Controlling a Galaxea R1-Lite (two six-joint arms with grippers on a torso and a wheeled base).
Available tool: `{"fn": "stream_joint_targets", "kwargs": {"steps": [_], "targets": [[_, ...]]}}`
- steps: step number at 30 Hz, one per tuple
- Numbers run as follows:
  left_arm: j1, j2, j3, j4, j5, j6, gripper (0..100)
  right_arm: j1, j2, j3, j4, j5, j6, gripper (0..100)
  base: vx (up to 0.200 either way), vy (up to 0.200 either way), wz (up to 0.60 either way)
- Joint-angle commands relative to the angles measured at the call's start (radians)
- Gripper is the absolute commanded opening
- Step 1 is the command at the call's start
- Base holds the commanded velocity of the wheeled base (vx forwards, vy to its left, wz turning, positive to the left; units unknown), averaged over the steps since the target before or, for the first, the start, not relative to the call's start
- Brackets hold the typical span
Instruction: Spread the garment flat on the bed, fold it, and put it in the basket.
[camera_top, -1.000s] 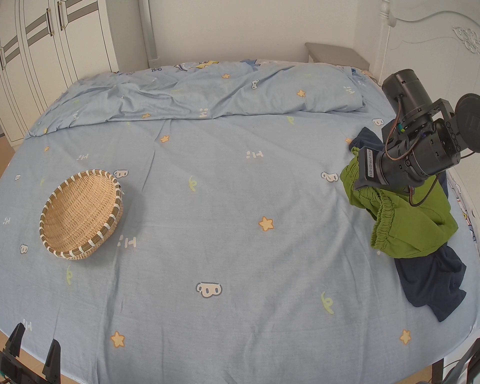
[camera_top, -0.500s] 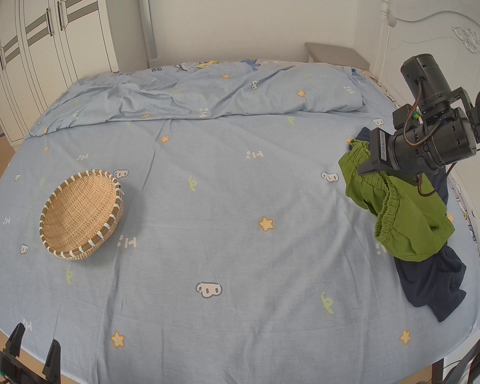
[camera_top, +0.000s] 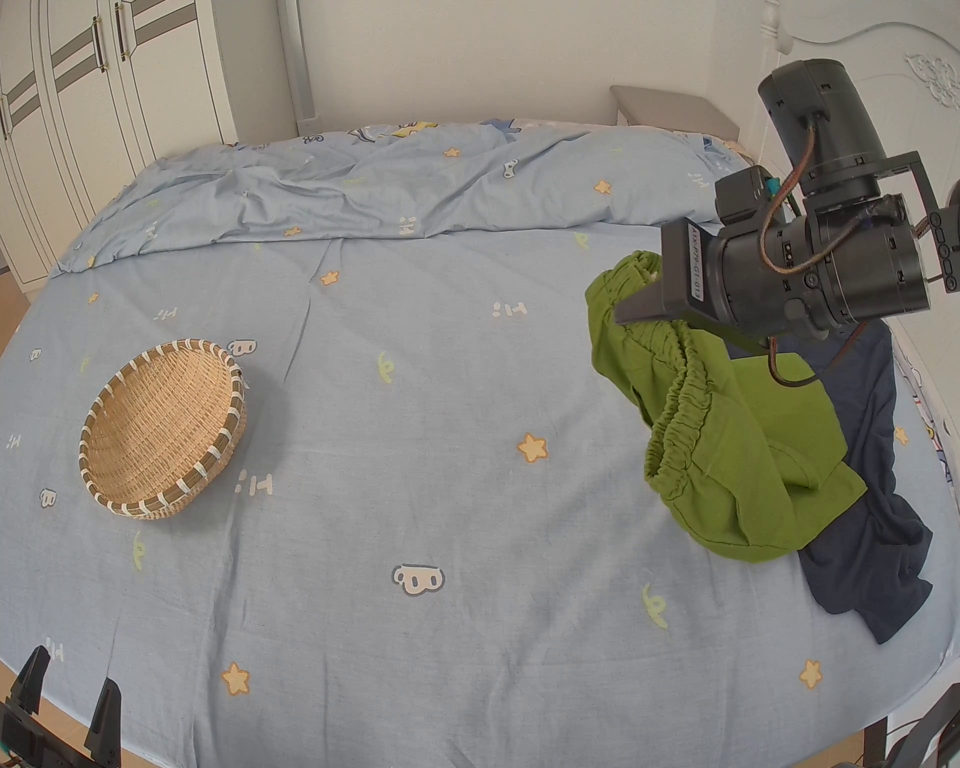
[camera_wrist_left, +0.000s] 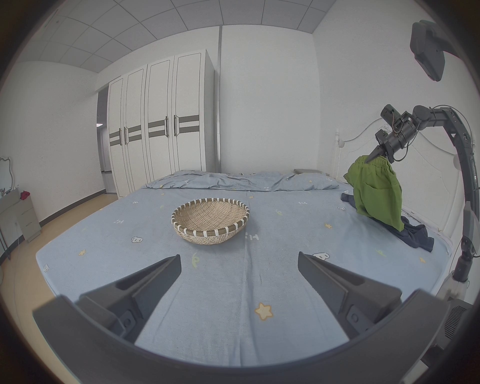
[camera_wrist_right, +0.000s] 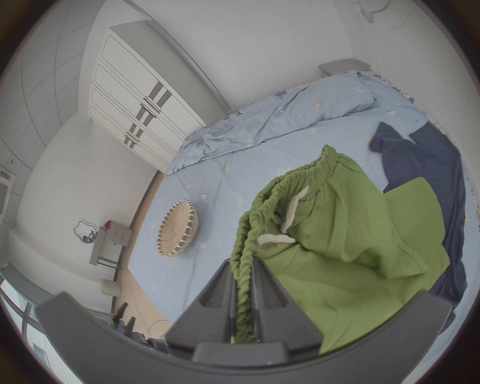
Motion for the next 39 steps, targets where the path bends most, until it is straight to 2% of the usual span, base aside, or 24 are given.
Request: {"fn": "stream_joint_targets", "kwargs": {"steps": [1,4,13,24,25,39], "targets": [[0.000,-0.016,0.018,0.000,0.000,0.000,100,0.048,0.036,-0.030,-0.019,0.009,0.053,0,0.000,0.000,0.00],[0.000,-0.016,0.018,0.000,0.000,0.000,100,0.077,0.086,-0.063,-0.054,0.017,0.105,0,0.000,0.000,0.00],[0.000,-0.016,0.018,0.000,0.000,0.000,100,0.156,0.319,-0.269,-0.059,0.008,0.122,0,0.000,0.000,0.00],[0.000,-0.016,0.018,0.000,0.000,0.000,100,0.172,0.428,-0.276,-0.060,0.006,0.149,0,0.000,0.000,0.00],[0.000,-0.016,0.018,0.000,0.000,0.000,100,0.172,0.435,-0.276,-0.060,0.006,0.148,100,0.000,0.000,0.00],[0.000,-0.016,0.018,0.000,0.000,0.000,100,0.160,0.450,-0.276,-0.017,0.009,0.148,100,0.000,0.000,0.00]]}}
